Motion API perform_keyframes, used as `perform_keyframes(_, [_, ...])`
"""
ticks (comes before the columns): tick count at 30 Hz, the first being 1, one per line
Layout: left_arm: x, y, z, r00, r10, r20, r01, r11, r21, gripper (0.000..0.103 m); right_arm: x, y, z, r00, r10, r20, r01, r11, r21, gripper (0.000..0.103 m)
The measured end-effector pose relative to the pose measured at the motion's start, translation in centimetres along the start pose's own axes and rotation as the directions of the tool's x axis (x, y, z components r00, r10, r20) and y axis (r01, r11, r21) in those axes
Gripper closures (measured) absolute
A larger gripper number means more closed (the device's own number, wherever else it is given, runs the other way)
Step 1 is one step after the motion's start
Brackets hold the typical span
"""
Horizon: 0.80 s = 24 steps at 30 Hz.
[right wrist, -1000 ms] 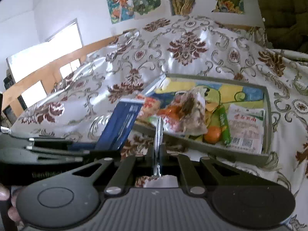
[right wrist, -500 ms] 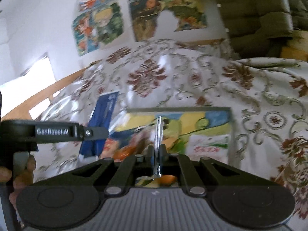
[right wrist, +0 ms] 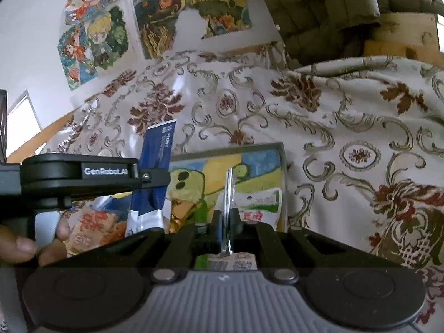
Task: Organize snacks
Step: 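Carry the blue tube and white strip with both tools over the tray, then open both tools to drop the blue tube and white strip into the tray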
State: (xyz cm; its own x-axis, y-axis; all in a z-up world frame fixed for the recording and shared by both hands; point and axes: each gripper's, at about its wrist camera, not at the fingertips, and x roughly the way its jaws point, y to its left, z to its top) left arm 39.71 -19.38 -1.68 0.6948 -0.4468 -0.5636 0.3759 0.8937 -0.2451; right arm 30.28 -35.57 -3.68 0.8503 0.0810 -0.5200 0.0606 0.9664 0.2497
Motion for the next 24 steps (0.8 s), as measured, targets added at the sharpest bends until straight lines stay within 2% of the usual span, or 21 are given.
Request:
perform_keyframes(10, [2.3, 0.2, -1.6, 0.999, 0.019, -0.047, -0.02, 1.0, -0.003, 0.076, 1.7, 0.1, -0.7, 0.999, -0.011, -0.038, 0.011, 1.0, 0.002, 0.097])
perform_keyframes(24, [3.0, 0.2, -2.0, 0.996, 0.039, -0.076, -0.04, 0.999, -0.006, 0.076, 2.4, 0.0, -1.1, 0.997, -0.017, -0.072, 0.018, 1.0, 0.014, 0.097])
